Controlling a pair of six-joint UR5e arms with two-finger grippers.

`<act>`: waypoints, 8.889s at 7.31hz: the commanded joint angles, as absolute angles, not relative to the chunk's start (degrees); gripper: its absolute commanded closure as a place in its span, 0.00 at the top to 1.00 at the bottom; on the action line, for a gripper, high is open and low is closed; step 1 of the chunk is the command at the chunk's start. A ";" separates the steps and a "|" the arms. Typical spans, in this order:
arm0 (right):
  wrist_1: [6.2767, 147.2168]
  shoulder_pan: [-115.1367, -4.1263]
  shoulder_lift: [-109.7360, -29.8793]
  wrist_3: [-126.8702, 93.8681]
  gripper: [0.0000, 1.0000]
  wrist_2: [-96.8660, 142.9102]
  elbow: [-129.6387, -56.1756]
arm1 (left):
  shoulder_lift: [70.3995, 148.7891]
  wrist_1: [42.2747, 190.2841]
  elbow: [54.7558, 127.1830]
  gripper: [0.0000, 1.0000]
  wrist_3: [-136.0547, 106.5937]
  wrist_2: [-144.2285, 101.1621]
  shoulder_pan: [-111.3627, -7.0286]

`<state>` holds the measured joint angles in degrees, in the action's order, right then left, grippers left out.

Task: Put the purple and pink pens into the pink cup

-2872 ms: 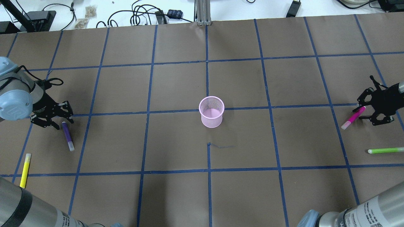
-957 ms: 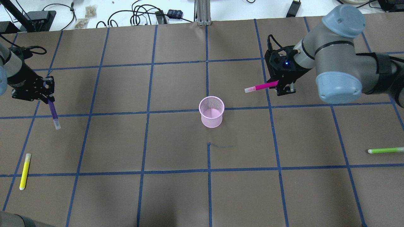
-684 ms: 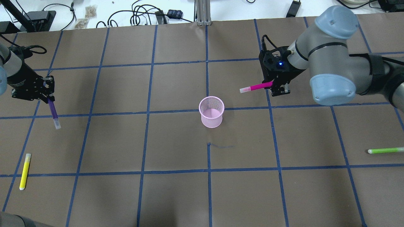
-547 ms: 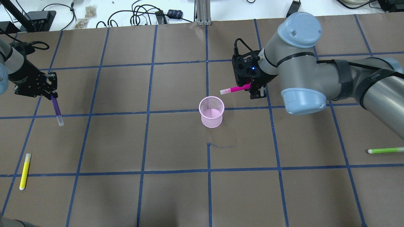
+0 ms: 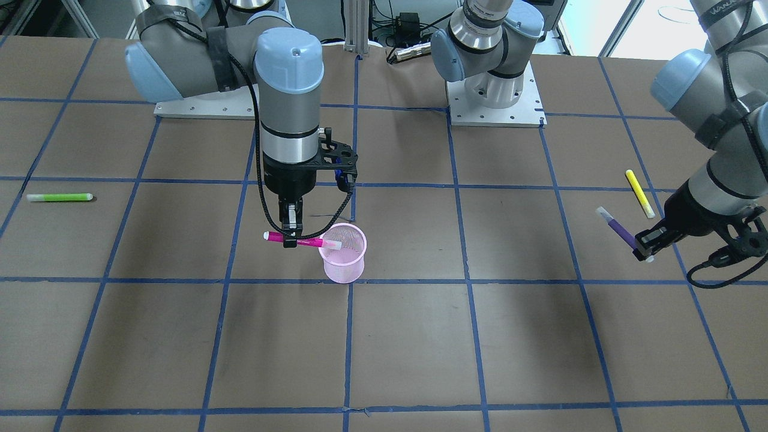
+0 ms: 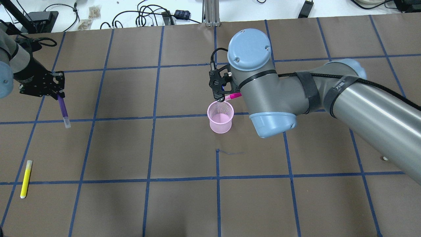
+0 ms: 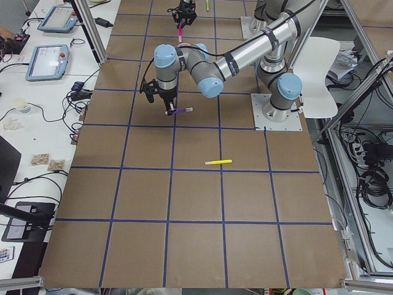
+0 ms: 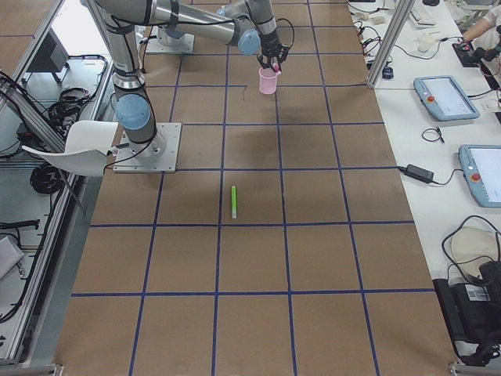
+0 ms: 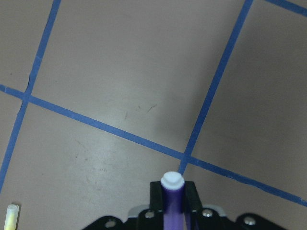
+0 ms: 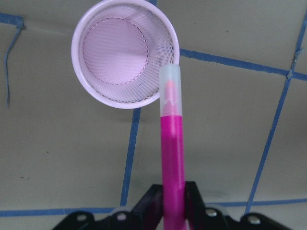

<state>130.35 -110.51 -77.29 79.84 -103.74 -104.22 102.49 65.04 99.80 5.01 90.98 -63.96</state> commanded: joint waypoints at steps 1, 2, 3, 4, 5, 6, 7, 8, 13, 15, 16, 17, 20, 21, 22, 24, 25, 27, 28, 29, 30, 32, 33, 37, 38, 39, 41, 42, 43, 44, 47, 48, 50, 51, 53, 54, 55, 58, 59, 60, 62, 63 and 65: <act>125.78 -117.65 -72.71 73.07 0.14 -115.08 -100.04 | 102.39 65.04 100.37 0.00 5.01 90.70 -64.07; 125.25 -120.38 -69.90 71.04 0.14 -118.01 -98.45 | 102.39 65.13 100.37 0.00 5.01 90.88 -63.99; 125.24 -121.37 -68.13 70.06 0.15 -120.65 -98.00 | 102.39 65.13 100.55 0.00 5.01 90.97 -63.98; 125.24 -121.46 -67.85 70.05 0.16 -121.37 -98.00 | 102.39 65.13 100.55 0.00 5.01 90.71 -63.98; 125.24 -121.46 -67.85 70.05 0.18 -121.38 -98.17 | 102.39 65.13 100.46 0.00 5.01 90.70 -63.98; 125.16 -121.46 -67.76 69.44 0.47 -120.59 -98.26 | 102.39 64.95 100.46 0.00 5.10 90.70 -64.16; 125.68 -121.38 -67.76 69.17 0.98 -120.41 -98.44 | 102.31 64.60 100.46 0.00 5.18 90.62 -64.25; 126.03 -121.38 -67.76 69.17 1.00 -120.50 -98.09 | 102.04 64.43 100.37 0.00 5.19 90.62 -64.60; 122.55 -107.46 -80.21 69.34 1.00 -105.01 -98.52 | 99.32 56.28 99.67 0.00 -3.93 91.49 -78.26; 111.83 -99.09 -87.15 69.35 1.00 -97.66 -98.17 | 99.84 49.26 99.75 0.00 -7.10 91.49 -86.79; 110.23 -95.66 -89.71 69.26 1.00 -97.65 -97.91 | 100.02 46.43 99.93 0.00 -12.60 91.49 -91.62; 108.39 -94.15 -92.26 69.17 1.00 -97.47 -97.82 | 100.63 44.06 100.45 0.00 -17.18 91.58 -96.63; 105.23 -95.01 -92.72 61.38 1.00 -94.75 -94.33 | 101.69 42.71 100.81 0.00 -28.98 96.67 -107.37; 100.77 -95.01 -92.38 52.21 1.00 -95.01 -92.04 | 102.65 42.71 101.59 0.00 -32.22 98.68 -109.40; 97.33 -95.01 -92.20 39.68 1.00 -95.10 -90.98 | 103.79 40.37 101.86 0.00 -32.08 98.79 -110.12; 97.21 -94.92 -92.90 20.49 1.00 -95.19 -90.79 | 105.90 35.62 101.87 0.00 -34.78 98.88 -112.22; 97.21 -95.01 -93.25 11.43 1.00 -94.58 -90.79 | 106.69 35.16 101.87 0.00 -36.63 98.79 -112.93; 96.86 -95.01 -95.53 -4.16 1.00 -94.22 -91.58 | 107.40 35.07 101.95 0.00 -36.83 99.05 -114.07; 96.86 -95.01 -95.54 -6.92 1.00 -94.31 -91.58 | 107.49 35.16 101.95 0.00 -36.91 99.14 -114.34; 96.77 -95.10 -95.62 -13.29 1.00 -94.22 -91.67 | 107.66 35.07 102.56 0.00 -37.00 99.05 -114.35; 96.59 -95.18 -95.62 -16.75 1.00 -94.04 -91.76 | 108.36 34.37 103.35 0.00 -36.91 99.14 -114.43; 96.68 -95.36 -95.54 -16.61 1.00 -93.96 -91.76 | 109.94 29.82 104.76 0.00 -36.91 99.14 -115.05; 96.59 -95.36 -95.54 -16.52 1.00 -93.87 -91.76 | 110.73 28.58 104.77 0.00 -36.91 99.14 -115.31; 96.77 -95.45 -95.45 -16.70 1.00 -93.78 -91.85 | 111.89 28.65 104.77 1.00 -38.58 99.05 -116.71; 96.85 -95.36 -94.75 -16.61 1.00 -93.78 -91.58 | 111.45 28.57 104.59 1.00 -38.32 99.14 -116.72; 97.03 -95.36 -95.44 -16.61 1.00 -93.87 -91.67 | 110.66 29.00 104.15 1.00 -37.71 99.23 -116.72; 97.30 -95.36 -95.19 -16.52 1.00 -93.87 -91.93 | 109.60 29.79 103.36 1.00 -35.18 99.23 -115.67; 97.56 -95.36 -95.10 -16.18 1.00 -93.87 -91.76 | 109.34 31.97 102.49 1.00 -29.50 99.14 -113.31; 97.56 -95.45 -95.18 -16.35 1.00 -93.61 -91.76 | 108.20 37.30 101.00 1.00 -25.53 99.14 -110.07; 97.47 -95.54 -94.23 -16.09 1.00 -90.56 -91.76 | 106.28 48.40 97.94 1.00 -20.27 98.79 -106.99; 96.68 -95.54 -94.83 -16.00 1.00 -90.35 -91.93 | 100.83 66.57 91.94 1.00 -6.93 90.70 -100.66; 96.68 -95.54 -94.92 -16.08 1.00 -89.66 -92.11 | 98.72 70.71 92.11 1.00 -4.33 90.88 -99.16; 96.59 -95.54 -95.10 -16.08 1.00 -90.43 -92.20 | 93.98 80.29 92.11 1.00 0.31 90.79 -94.77; 96.50 -95.54 -95.18 -16.00 1.00 -90.44 -92.20 | 93.00 81.72 92.72 1.00 0.96 90.70 -93.01; 96.50 -95.54 -95.19 -16.00 1.00 -90.44 -92.20 | 91.06 85.95 92.81 1.00 2.97 90.97 -90.98; 96.50 -95.54 -95.36 -16.00 1.00 -90.44 -92.20 | 90.79 86.48 92.81 1.00 3.25 91.05 -89.92; 96.50 -95.54 -95.45 -16.00 1.00 -90.35 -92.20 | 89.92 87.53 92.90 1.00 4.30 91.05 -88.43; 96.50 -95.54 -95.45 -16.00 1.00 -90.35 -92.20 | 88.86 88.07 94.21 1.00 5.45 90.71 -87.19; 96.50 -95.54 -95.45 -16.00 1.00 -90.35 -92.20 | 88.07 87.98 94.48 1.00 5.45 90.70 -87.19; 96.59 -95.54 -95.45 -16.00 1.00 -90.35 -92.20 | 87.46 87.98 94.48 1.00 5.45 90.70 -87.10; 96.50 -95.54 -95.36 -16.00 1.00 -90.35 -92.20 | 87.54 87.89 94.92 1.00 5.54 90.70 -86.57; 96.50 -95.54 -95.45 -16.00 1.00 -90.26 -92.20 | 87.54 87.89 95.01 1.00 5.54 90.70 -86.57; 96.50 -95.54 -95.45 -16.00 1.00 -90.00 -92.20 | 87.80 88.07 95.10 1.00 5.54 90.70 -86.57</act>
